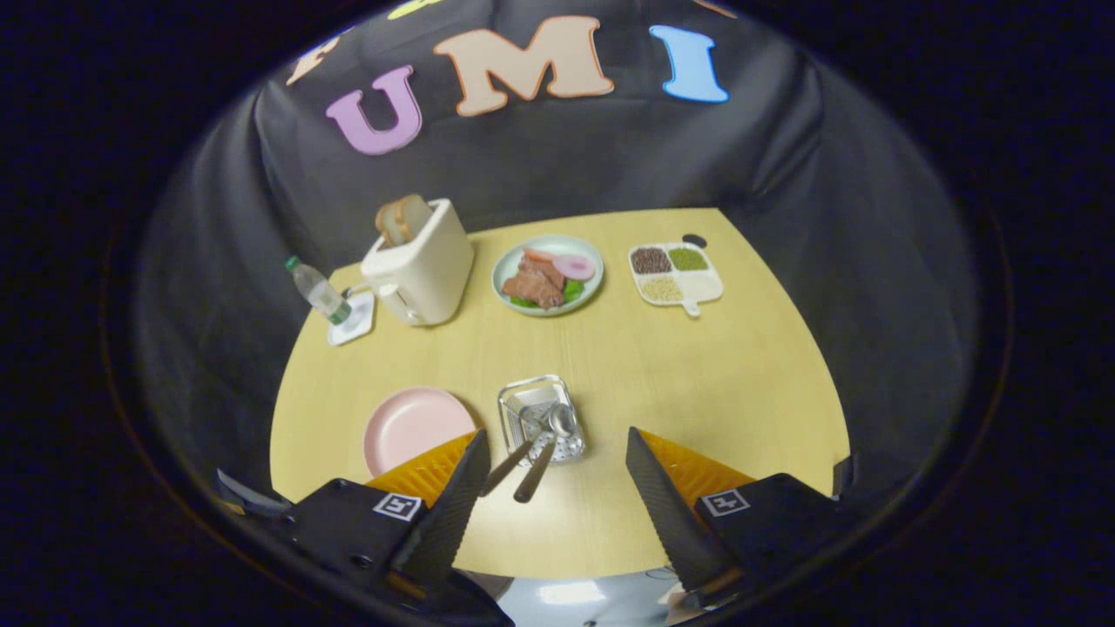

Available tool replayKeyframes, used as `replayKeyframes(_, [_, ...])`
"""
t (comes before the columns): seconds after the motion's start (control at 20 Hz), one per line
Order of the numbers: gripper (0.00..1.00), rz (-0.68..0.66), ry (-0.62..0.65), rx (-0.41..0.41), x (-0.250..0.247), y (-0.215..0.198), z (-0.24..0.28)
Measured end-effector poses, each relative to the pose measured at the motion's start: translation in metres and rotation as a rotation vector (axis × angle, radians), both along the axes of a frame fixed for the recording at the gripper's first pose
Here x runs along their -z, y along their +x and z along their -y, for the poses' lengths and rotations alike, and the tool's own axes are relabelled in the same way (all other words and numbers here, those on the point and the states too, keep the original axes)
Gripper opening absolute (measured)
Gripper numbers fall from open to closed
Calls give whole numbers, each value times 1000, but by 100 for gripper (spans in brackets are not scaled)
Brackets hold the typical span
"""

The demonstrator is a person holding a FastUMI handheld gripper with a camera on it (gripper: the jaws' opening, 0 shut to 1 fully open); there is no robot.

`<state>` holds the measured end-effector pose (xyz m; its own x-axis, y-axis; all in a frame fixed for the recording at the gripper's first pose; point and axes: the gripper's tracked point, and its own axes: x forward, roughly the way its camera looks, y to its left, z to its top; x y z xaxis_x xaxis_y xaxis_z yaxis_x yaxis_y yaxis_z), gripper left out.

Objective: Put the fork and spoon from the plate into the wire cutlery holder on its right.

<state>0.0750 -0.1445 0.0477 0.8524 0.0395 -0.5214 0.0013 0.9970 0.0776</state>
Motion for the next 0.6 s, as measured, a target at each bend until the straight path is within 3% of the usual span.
replayKeyframes(0.35, [99, 443, -5, 2, -108, -28, -24])
replayKeyframes(0.6, [99, 664, -51, -52, -143, -56, -74])
